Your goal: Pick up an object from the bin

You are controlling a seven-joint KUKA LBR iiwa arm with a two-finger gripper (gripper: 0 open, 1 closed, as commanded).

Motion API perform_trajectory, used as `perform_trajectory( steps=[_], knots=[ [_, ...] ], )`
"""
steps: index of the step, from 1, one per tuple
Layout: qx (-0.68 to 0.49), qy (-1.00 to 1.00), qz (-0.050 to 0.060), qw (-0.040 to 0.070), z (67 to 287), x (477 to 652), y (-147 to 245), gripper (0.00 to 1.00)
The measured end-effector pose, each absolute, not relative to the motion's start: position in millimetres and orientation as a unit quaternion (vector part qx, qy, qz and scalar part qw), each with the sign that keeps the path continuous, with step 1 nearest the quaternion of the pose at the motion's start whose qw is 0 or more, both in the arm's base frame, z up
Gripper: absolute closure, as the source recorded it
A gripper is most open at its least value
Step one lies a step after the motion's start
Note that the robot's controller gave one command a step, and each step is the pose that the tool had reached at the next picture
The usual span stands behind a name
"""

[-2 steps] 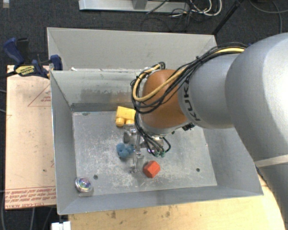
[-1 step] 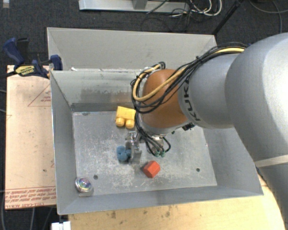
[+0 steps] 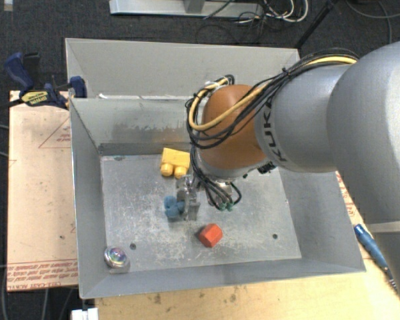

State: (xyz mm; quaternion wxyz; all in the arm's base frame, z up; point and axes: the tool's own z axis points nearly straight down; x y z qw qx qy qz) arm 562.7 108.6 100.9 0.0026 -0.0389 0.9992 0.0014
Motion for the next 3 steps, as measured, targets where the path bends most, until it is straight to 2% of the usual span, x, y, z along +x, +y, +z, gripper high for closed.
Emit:
perform_trajectory(
  steps=[1, 2, 3],
  knots=[
    [-0.038, 0.999, 0.001, 0.001, 102, 563.1, 109, 1.00],
    [-0.038, 0.999, 0.001, 0.002, 130, 564.2, 109, 1.00],
    [-0.037, 0.999, 0.001, 0.004, 192, 566.0, 110, 1.00]
  ],
)
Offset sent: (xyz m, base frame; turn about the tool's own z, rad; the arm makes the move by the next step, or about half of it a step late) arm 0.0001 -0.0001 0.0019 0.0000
